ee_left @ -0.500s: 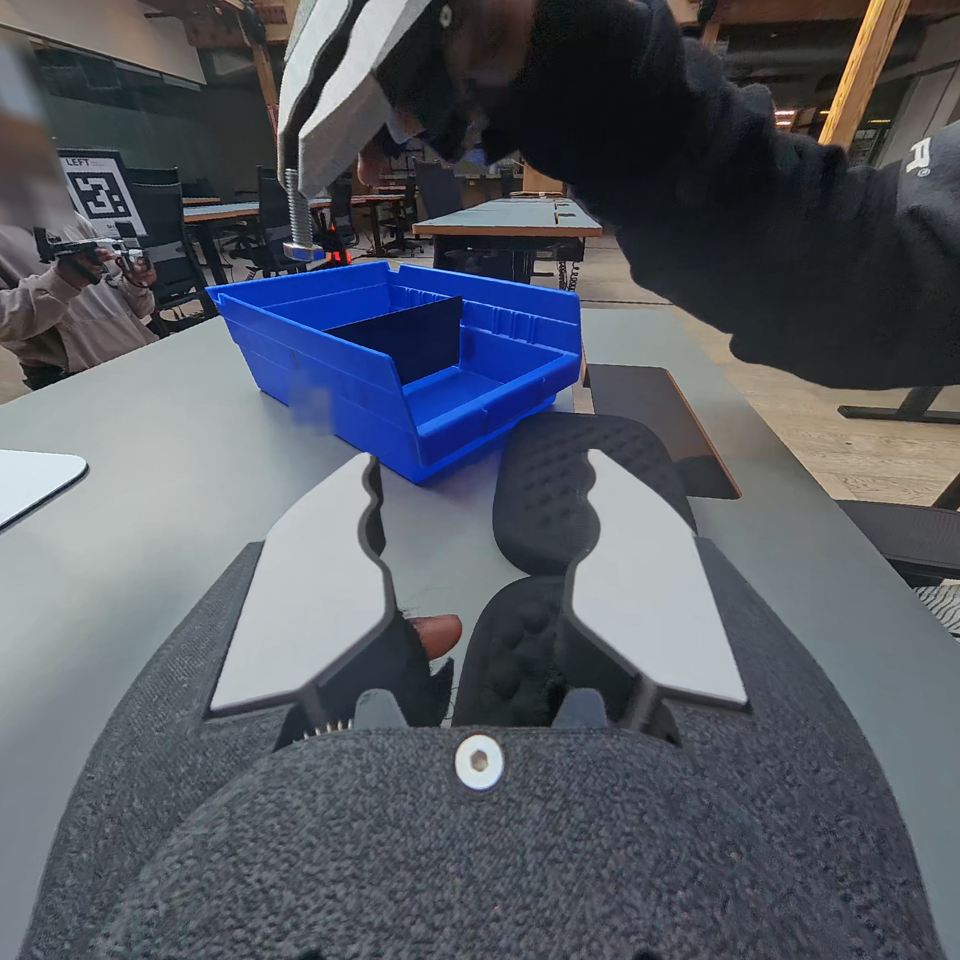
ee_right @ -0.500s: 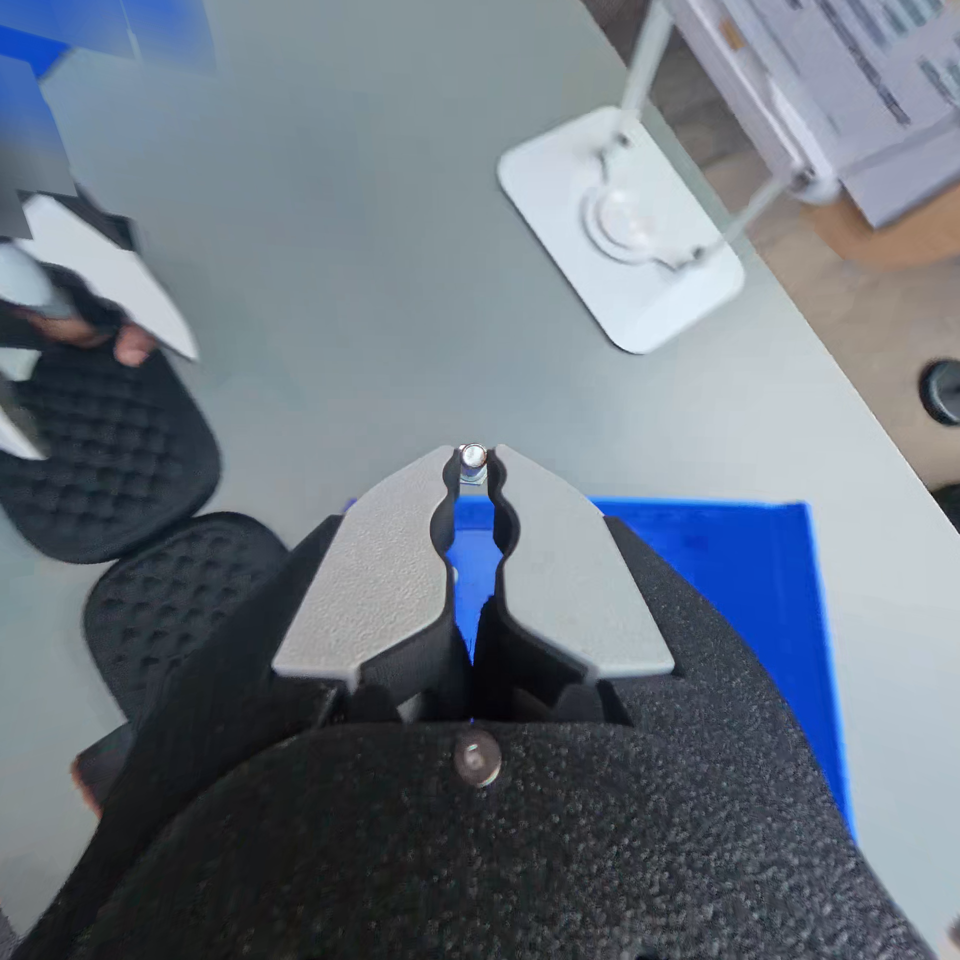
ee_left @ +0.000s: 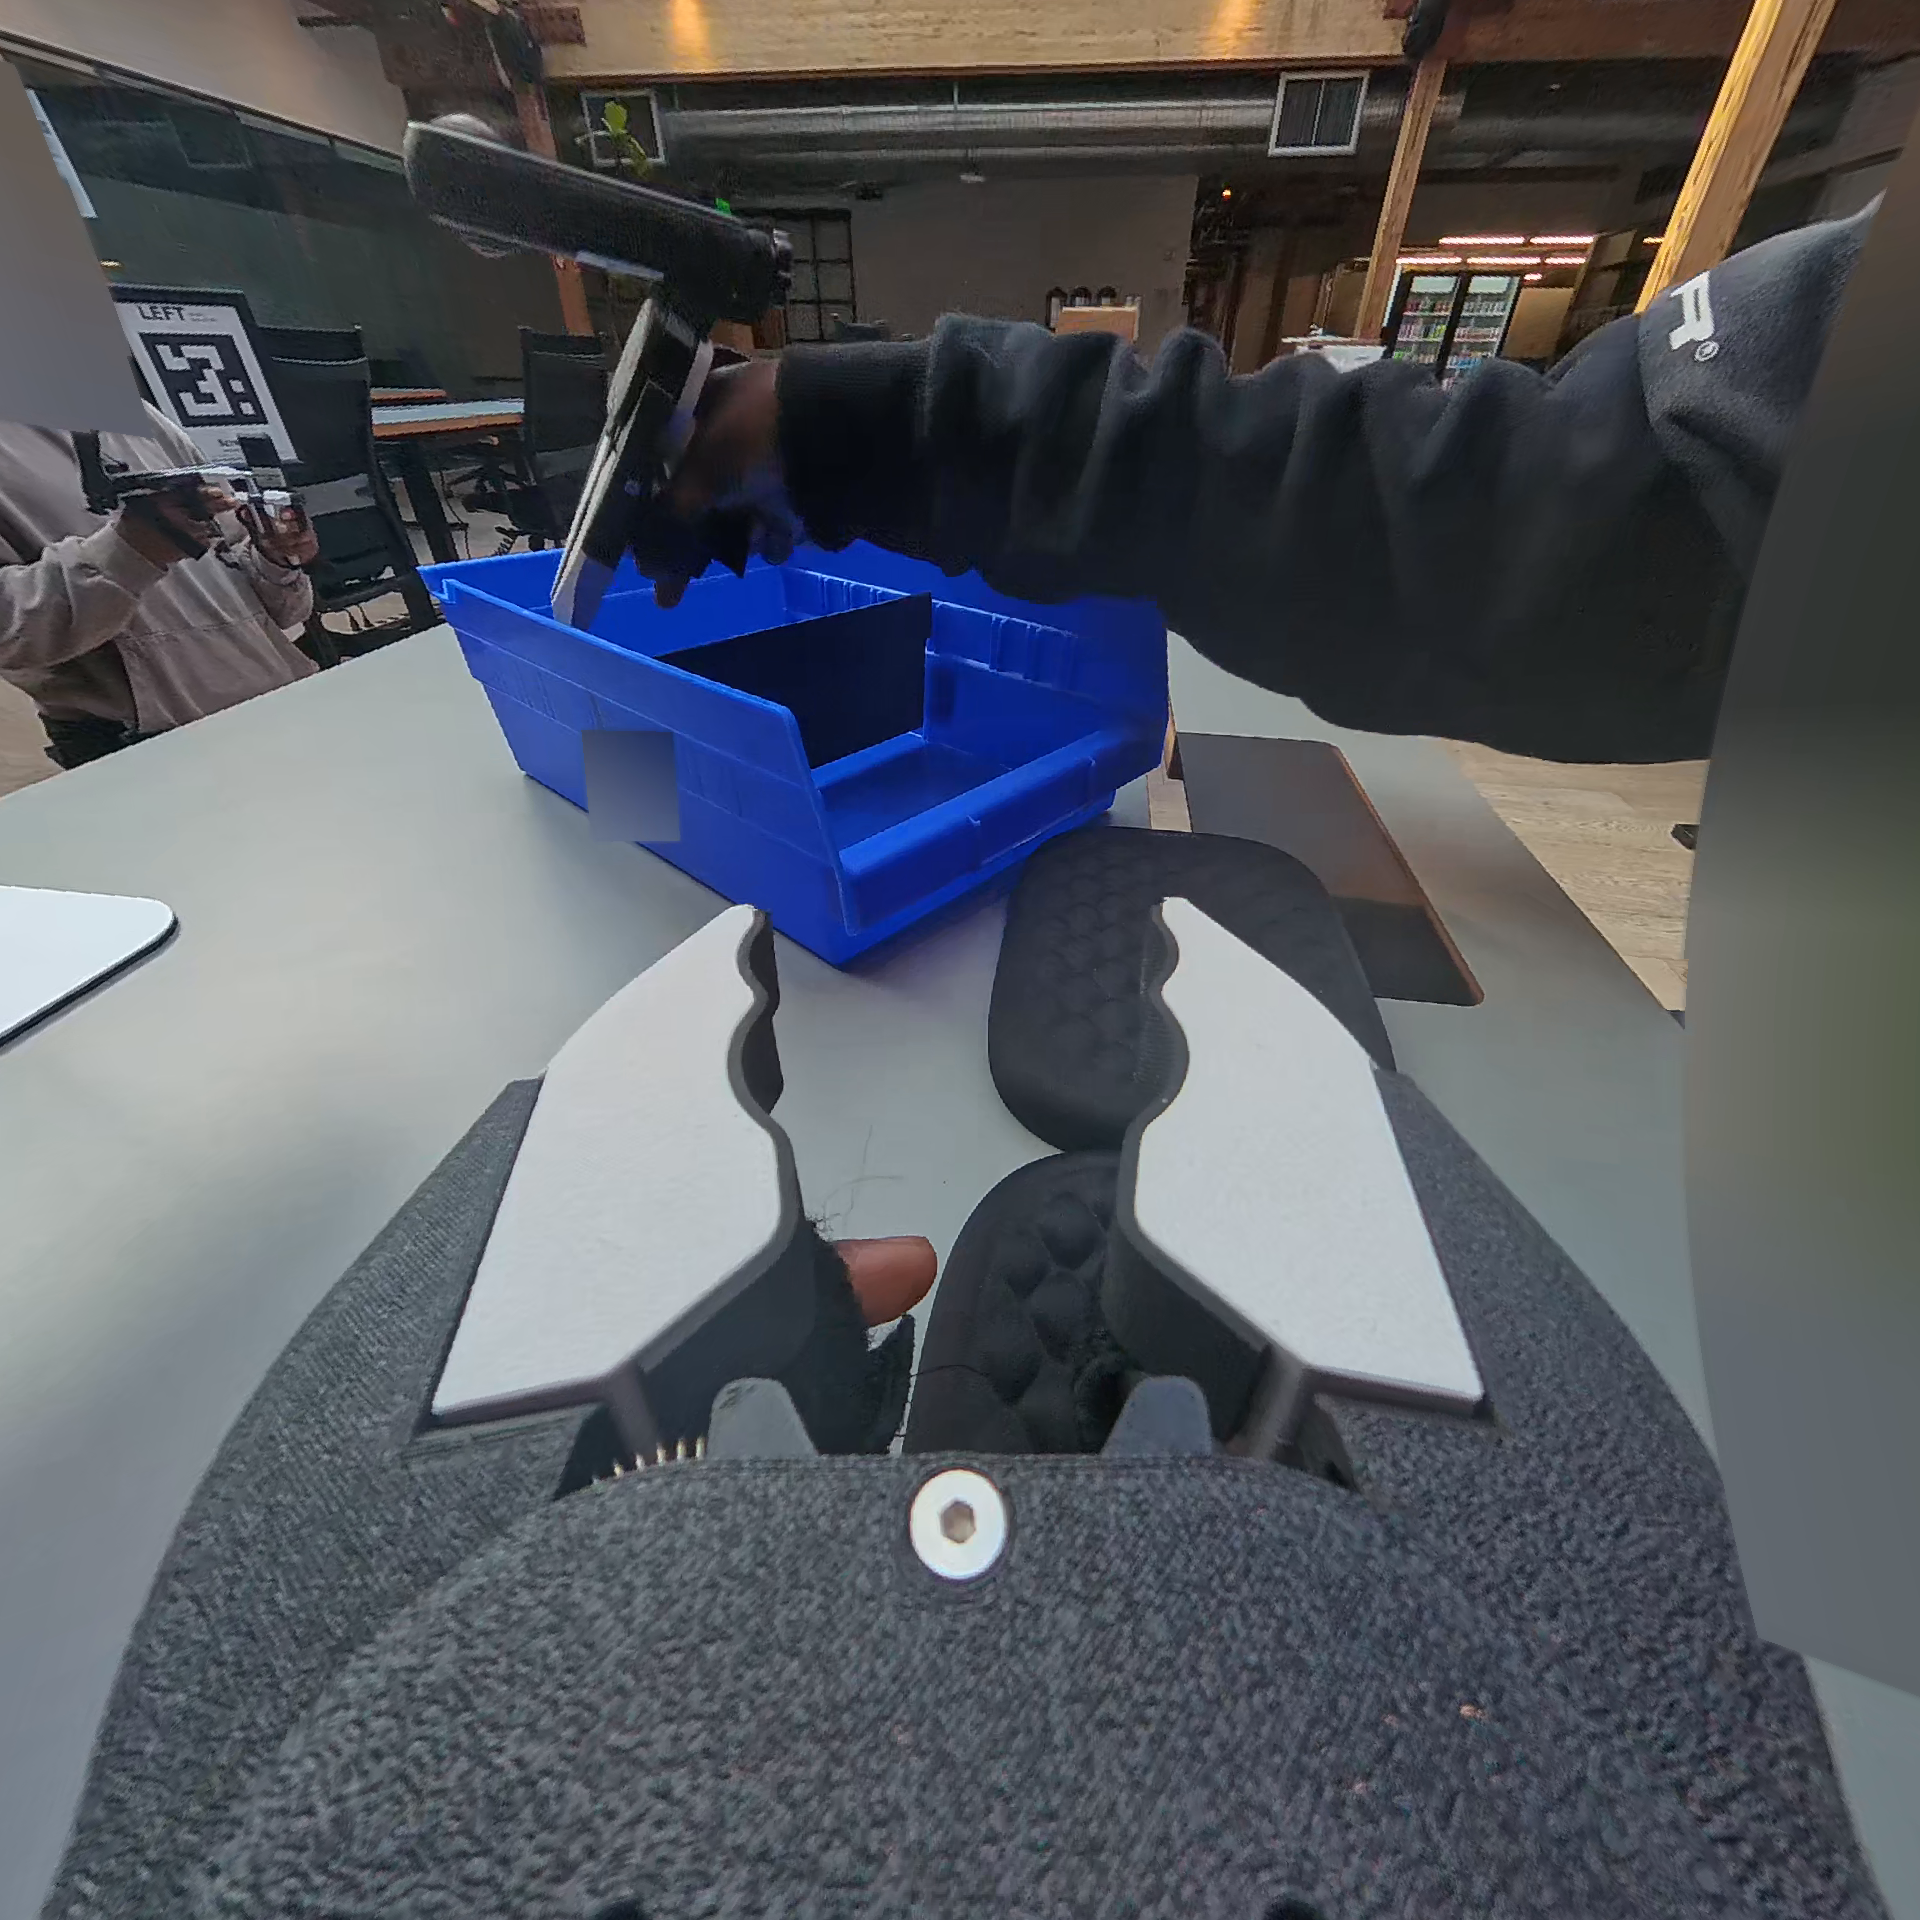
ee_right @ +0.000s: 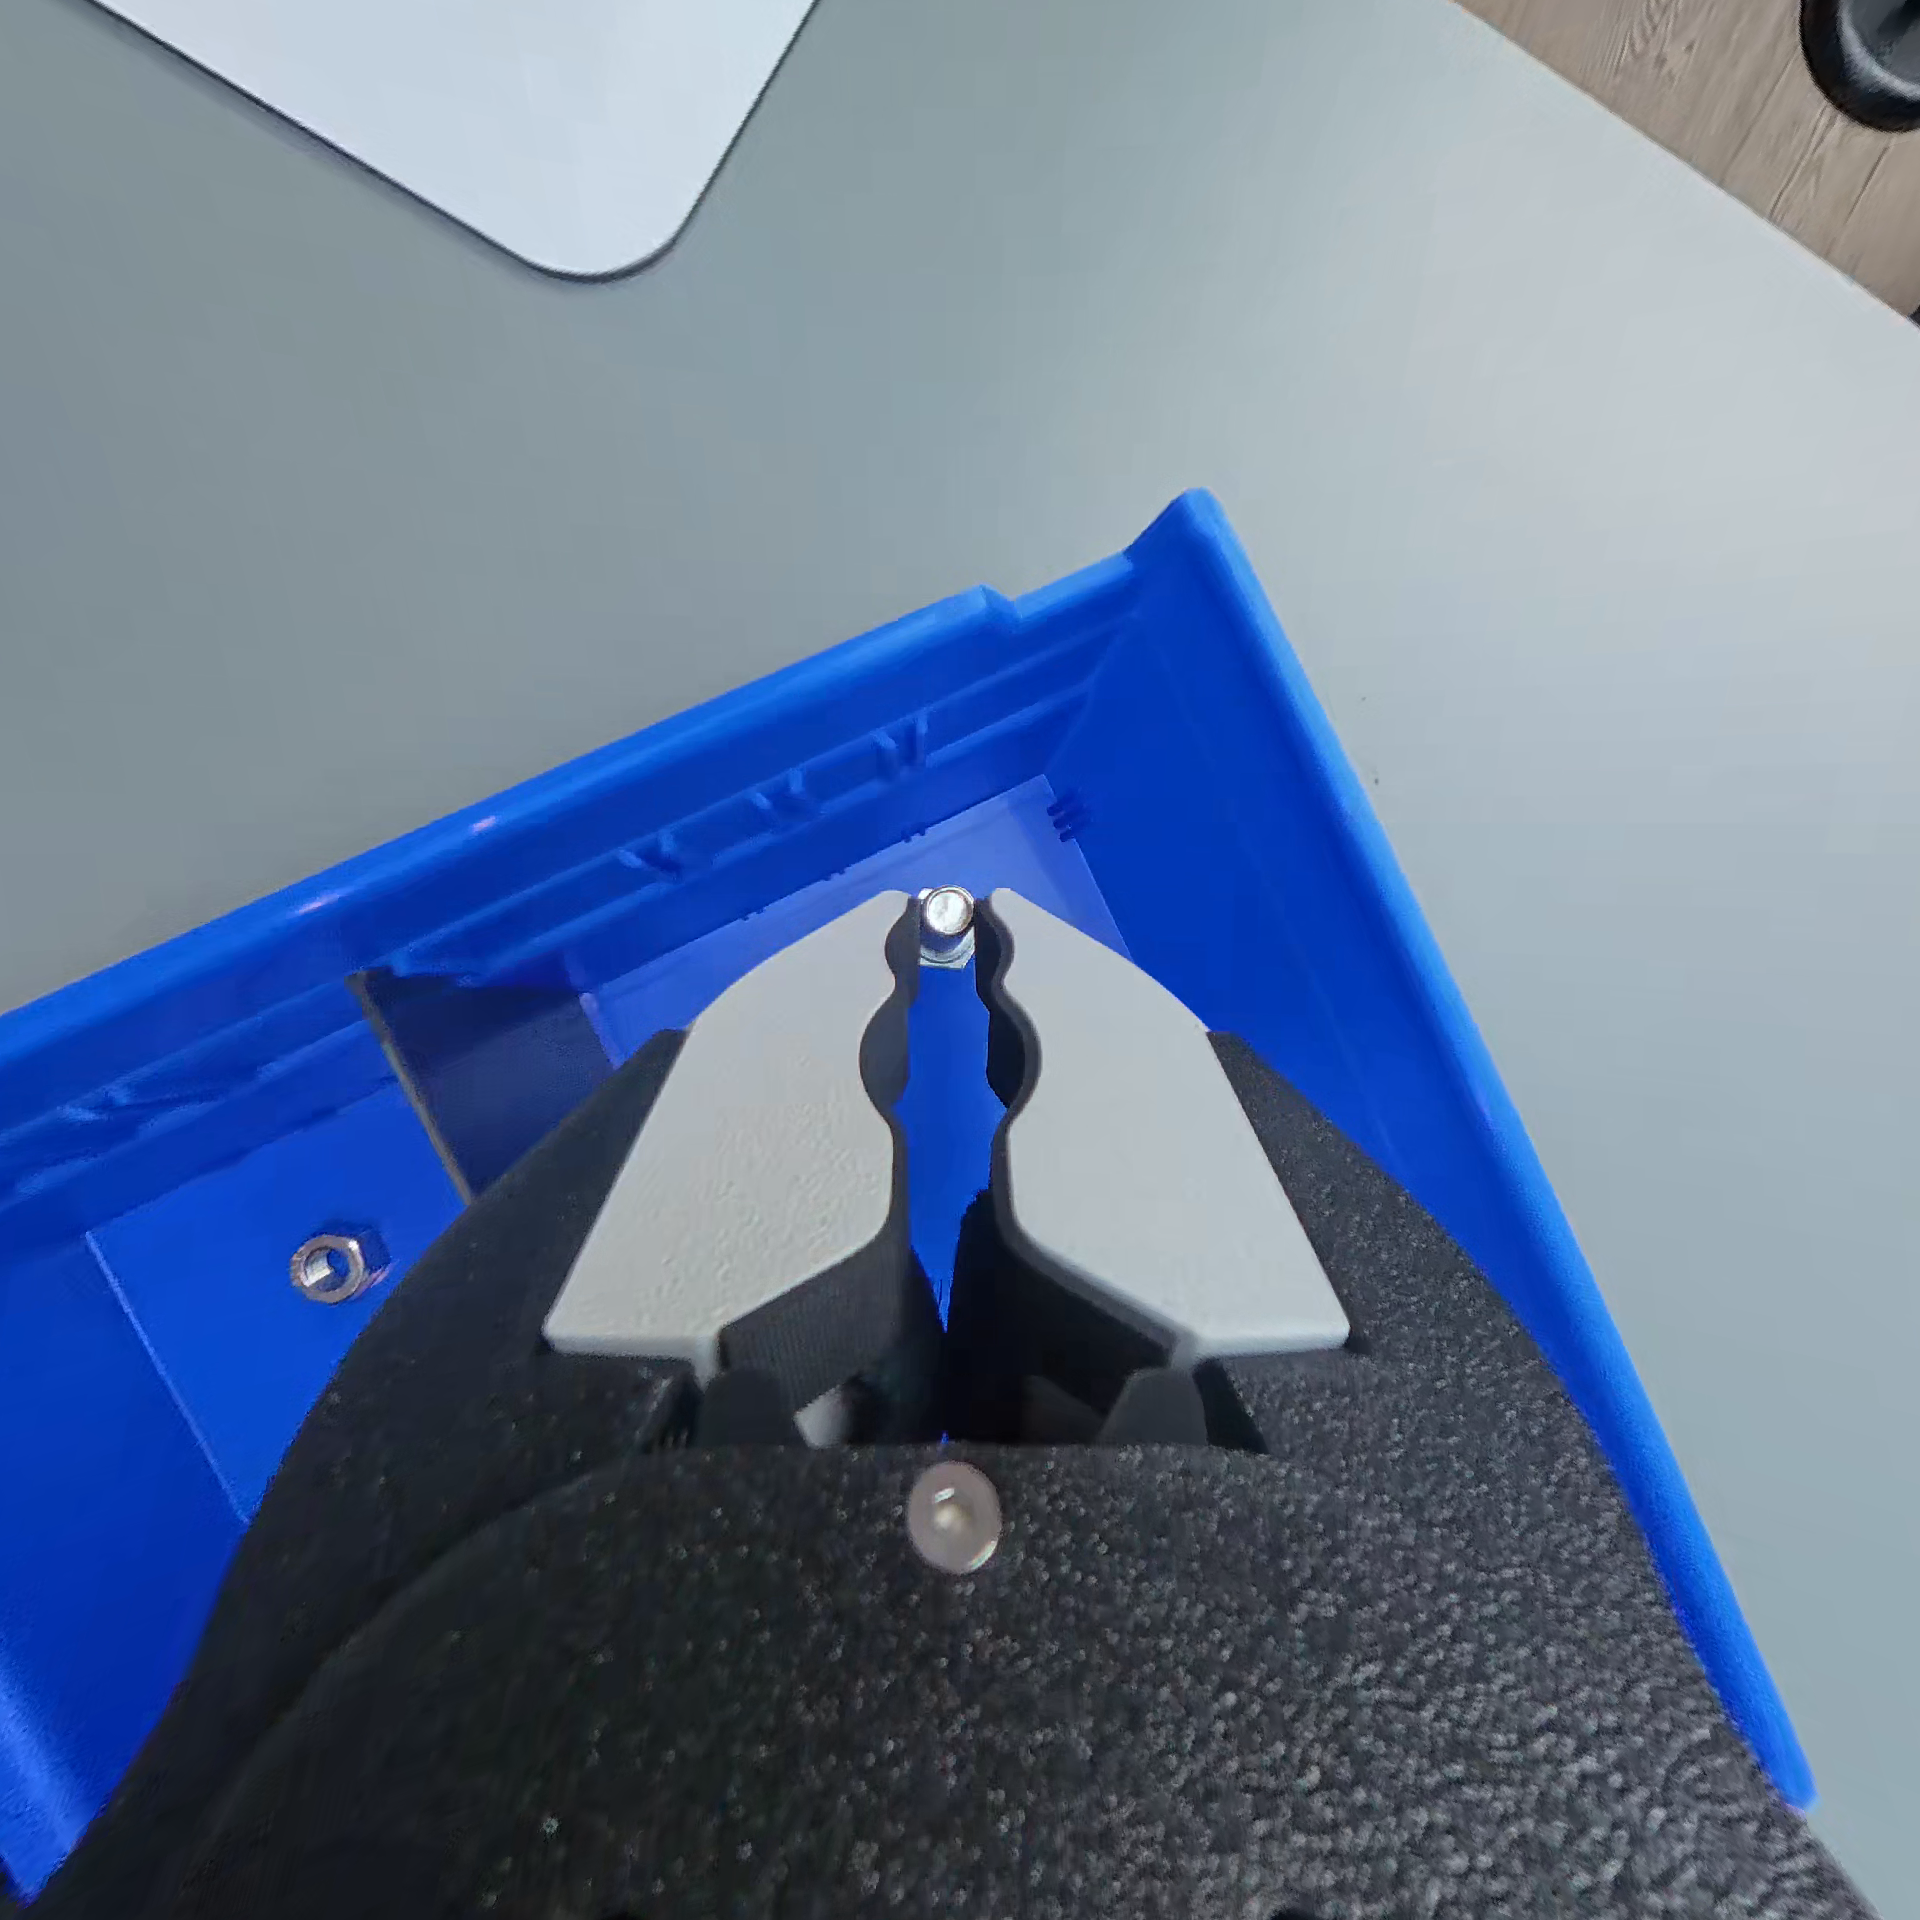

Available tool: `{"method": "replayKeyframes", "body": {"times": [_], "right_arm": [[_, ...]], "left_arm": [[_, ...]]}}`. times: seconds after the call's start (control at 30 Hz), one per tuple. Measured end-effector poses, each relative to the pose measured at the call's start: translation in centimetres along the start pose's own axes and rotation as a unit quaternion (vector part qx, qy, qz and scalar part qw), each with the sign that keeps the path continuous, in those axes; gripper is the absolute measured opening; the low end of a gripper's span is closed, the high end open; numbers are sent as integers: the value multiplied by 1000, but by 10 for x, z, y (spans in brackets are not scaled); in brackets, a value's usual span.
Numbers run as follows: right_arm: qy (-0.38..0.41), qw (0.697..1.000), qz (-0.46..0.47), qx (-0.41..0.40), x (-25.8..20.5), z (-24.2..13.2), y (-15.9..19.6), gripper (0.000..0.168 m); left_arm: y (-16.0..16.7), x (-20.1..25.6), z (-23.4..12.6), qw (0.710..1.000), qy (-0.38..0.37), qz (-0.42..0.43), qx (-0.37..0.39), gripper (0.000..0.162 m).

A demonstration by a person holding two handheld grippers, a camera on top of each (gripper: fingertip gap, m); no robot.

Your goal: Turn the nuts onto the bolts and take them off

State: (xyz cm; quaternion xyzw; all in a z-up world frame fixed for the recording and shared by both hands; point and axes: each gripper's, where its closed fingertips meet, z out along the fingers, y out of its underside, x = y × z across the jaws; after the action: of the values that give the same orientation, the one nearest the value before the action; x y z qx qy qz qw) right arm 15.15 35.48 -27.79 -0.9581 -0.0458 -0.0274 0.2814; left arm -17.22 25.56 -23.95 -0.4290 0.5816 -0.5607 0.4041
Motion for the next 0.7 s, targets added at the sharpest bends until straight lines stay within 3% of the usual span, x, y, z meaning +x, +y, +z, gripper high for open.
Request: {"method": "replayKeyframes", "body": {"times": [0.33,0.43,0.57,0.7], "right_arm": [[-4,999,18,-51,3,29,23,9],[9,998,14,-53,4,25,22,25],[130,991,-24,23,17,-16,-11,40],[263,953,-111,106,-2,-77,-49,42]], "left_arm": [[0,-1,0,1000,-3,-1,-1,65],[0,-2,0,1000,-5,-4,-1,64],[-1,-4,-1,1000,-9,-9,3,63],[0,-4,0,1000,-10,-7,0,62]]}}
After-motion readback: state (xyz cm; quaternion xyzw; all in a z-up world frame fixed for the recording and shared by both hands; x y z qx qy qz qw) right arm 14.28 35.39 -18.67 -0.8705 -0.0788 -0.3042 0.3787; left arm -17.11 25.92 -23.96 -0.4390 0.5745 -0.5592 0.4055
